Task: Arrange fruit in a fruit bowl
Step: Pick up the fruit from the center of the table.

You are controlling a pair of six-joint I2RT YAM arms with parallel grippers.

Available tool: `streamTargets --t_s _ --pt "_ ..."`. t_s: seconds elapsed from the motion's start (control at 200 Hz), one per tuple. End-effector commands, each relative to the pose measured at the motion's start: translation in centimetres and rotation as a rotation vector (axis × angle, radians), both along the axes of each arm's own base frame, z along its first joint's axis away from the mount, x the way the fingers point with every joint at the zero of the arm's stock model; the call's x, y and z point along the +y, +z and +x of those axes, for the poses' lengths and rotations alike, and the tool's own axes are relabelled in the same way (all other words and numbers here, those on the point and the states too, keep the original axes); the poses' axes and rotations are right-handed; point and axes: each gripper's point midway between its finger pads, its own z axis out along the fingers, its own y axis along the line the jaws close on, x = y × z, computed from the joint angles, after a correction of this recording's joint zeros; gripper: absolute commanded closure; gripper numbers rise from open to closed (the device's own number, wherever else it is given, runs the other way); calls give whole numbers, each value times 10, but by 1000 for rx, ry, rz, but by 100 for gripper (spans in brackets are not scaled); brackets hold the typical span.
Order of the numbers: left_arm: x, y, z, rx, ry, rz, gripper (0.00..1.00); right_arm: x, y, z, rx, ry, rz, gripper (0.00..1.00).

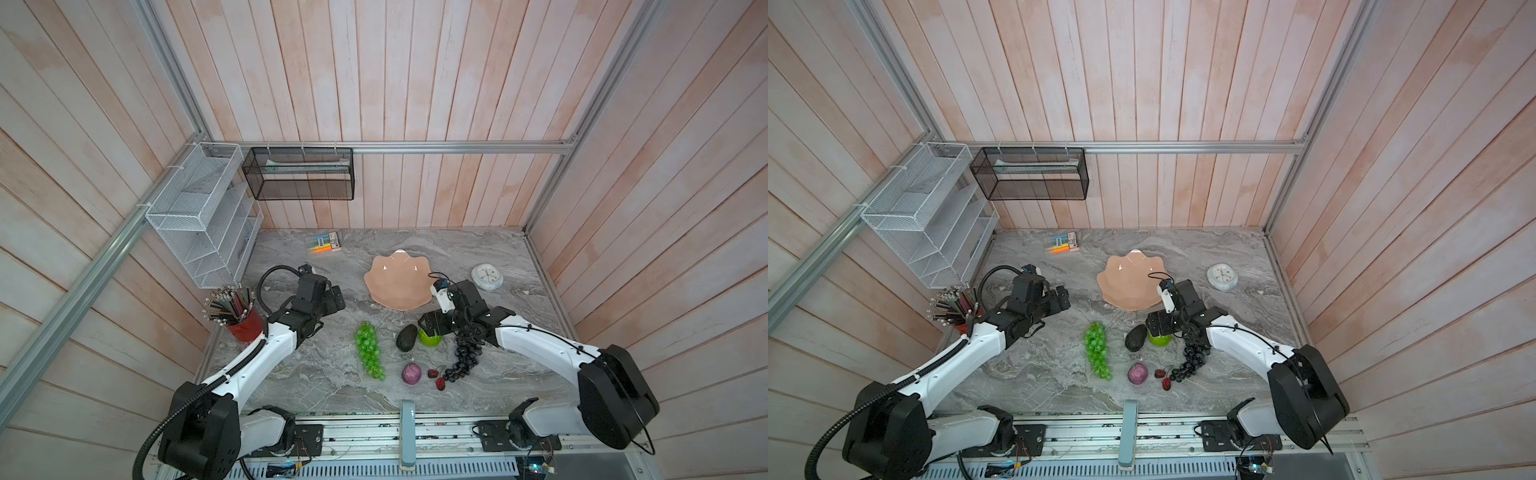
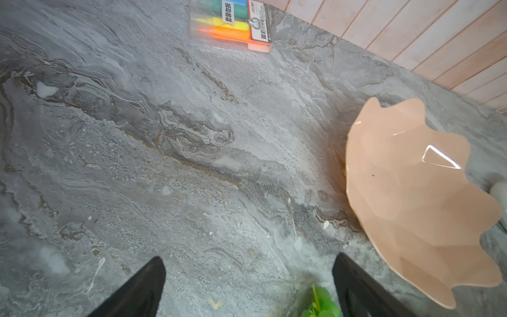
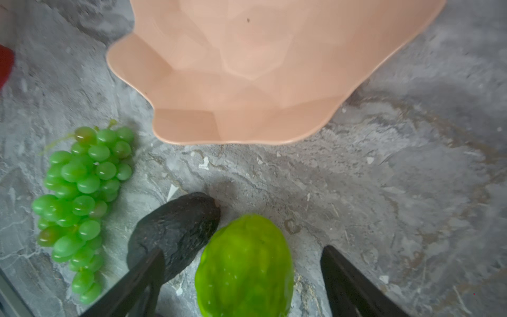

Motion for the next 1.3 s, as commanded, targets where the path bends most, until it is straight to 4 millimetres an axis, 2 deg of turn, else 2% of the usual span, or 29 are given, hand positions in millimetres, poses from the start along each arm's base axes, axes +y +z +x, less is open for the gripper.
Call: streamTargets --t_s 0.0,0.15,0.34,0.405,0.54,0.7,0.89,1.02,1.21,1.295 --pt "-3 8 -1 2 8 -35 3 7 -10 -6 66 41 -17 10" --pt "-3 3 -5 1 23 -64 3 9 -27 -1 74 50 -88 10" --pt "-1 -1 -11 13 36 -71 3 5 -44 1 108 45 -135 19" --pt "0 -1 -12 9 39 -69 3 4 -45 1 111 40 -144 24" --pt "2 2 -12 -4 44 -68 3 2 -45 -2 123 41 -151 26" --pt "2 0 -12 -2 43 -67 3 -2 -45 -6 127 36 -157 41" --pt "1 -1 -11 8 50 -74 3 -4 -16 0 73 14 -111 60" --pt "-3 3 -7 9 43 -90 3 -10 20 13 43 -24 -10 66" --pt "-9 4 -8 10 24 -120 3 -12 85 66 -129 -68 74 67" --pt "-10 2 -10 21 18 -121 3 -4 95 94 -177 -61 72 69"
